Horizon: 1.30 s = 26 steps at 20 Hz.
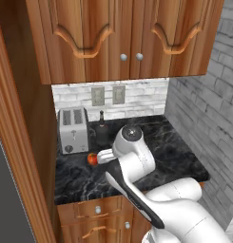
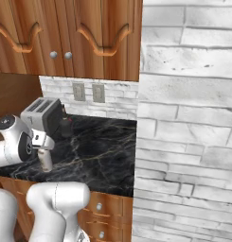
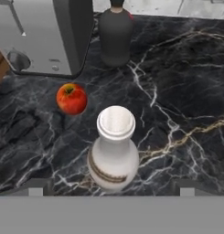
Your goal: Place the liquors on the top shelf of the fridge to keep them out of children's reach, and place the apple on lower shelves for easy access.
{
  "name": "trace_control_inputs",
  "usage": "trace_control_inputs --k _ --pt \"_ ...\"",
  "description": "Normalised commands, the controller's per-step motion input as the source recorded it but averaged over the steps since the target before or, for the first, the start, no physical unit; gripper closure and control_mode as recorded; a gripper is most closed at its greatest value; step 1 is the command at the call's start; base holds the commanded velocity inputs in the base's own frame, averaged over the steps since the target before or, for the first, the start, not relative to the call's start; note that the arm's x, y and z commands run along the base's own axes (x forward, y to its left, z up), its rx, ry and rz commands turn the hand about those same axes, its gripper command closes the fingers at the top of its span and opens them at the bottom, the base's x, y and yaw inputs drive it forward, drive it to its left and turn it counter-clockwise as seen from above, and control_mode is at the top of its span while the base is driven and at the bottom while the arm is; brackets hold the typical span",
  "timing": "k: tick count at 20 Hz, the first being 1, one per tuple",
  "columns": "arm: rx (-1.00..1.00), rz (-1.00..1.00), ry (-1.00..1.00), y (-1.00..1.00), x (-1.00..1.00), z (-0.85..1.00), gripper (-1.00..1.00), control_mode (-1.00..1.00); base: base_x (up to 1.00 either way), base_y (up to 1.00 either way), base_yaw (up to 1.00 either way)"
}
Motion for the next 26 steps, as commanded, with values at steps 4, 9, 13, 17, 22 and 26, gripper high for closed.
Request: trace_control_inputs --k 4,9,13,17,22,26 --pt "0.0 -0.03 0.0 0.0 0.13 -0.15 -1.0 -1.0 0.0 0.0 0.0" --pt "0.0 -0.03 0.0 0.0 0.16 -0.14 -1.0 -1.0 0.0 0.0 0.0" --pt "0.0 -0.03 0.0 0.0 0.18 -0.13 -1.0 -1.0 0.0 0.0 0.0" --pt "0.0 -0.03 0.0 0.0 0.2 -0.11 -1.0 -1.0 0.0 0.0 0.0" --pt "0.0 -0.02 -0.03 0.0 0.2 -0.13 -1.0 -1.0 0.0 0.0 0.0" --pt "0.0 -0.01 -0.04 0.0 0.19 -0.19 1.0 -1.0 0.0 0.0 0.0"
